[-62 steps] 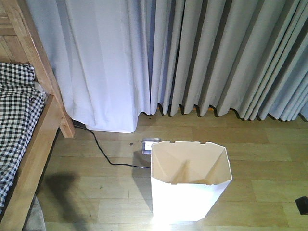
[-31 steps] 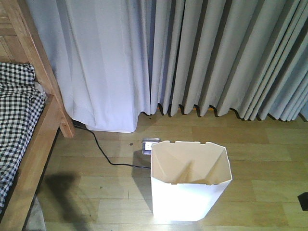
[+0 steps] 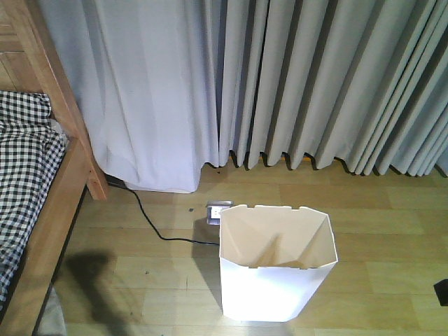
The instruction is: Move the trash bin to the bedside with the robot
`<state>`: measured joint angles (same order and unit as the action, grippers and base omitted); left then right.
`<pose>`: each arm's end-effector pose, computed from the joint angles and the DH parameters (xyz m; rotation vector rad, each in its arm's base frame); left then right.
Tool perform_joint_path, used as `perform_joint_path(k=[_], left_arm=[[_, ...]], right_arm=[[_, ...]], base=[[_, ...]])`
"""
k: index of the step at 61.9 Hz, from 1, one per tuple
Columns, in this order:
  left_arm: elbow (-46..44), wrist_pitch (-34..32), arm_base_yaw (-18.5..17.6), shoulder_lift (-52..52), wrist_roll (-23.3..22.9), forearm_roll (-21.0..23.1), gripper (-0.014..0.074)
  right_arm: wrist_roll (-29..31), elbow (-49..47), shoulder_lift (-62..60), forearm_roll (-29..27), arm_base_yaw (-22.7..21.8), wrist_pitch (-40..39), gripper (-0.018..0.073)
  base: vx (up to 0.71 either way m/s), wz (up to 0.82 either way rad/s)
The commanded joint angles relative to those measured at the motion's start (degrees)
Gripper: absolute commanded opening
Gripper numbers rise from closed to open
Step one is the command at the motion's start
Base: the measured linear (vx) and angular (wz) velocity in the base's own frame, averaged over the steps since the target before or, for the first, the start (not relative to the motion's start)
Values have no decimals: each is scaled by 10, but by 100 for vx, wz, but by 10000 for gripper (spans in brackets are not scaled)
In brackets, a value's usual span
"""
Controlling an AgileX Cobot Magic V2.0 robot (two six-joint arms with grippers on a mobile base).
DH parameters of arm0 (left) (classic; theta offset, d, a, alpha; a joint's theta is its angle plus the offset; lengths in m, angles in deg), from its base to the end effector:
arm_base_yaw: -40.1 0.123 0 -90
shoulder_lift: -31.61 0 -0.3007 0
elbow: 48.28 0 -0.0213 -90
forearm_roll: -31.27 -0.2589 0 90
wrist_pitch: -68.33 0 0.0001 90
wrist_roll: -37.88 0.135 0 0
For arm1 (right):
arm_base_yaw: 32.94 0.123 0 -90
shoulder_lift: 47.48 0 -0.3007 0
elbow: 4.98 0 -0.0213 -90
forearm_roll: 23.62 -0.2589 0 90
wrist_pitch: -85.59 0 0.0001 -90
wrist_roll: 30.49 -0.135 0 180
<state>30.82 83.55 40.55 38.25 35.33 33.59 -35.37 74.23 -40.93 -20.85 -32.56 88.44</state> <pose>0.0904 -0.0007 0.1725 -0.0728 1.7608 -0.0644 0.0928 0.0003 0.2009 0.0253 1.5464 0.0326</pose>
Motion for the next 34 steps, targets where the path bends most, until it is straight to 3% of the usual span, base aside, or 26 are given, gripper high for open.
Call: perform_joint_path(k=[1,34], left_arm=[[7,-40,0,-8,-3,2,-6],[7,-40,0,-8,-3,2,-6]], right_arm=[[2,4,4,-1,-3,-39,-10],[2,4,4,-1,-3,-39,-10]], base=[[0,0],[0,0]])
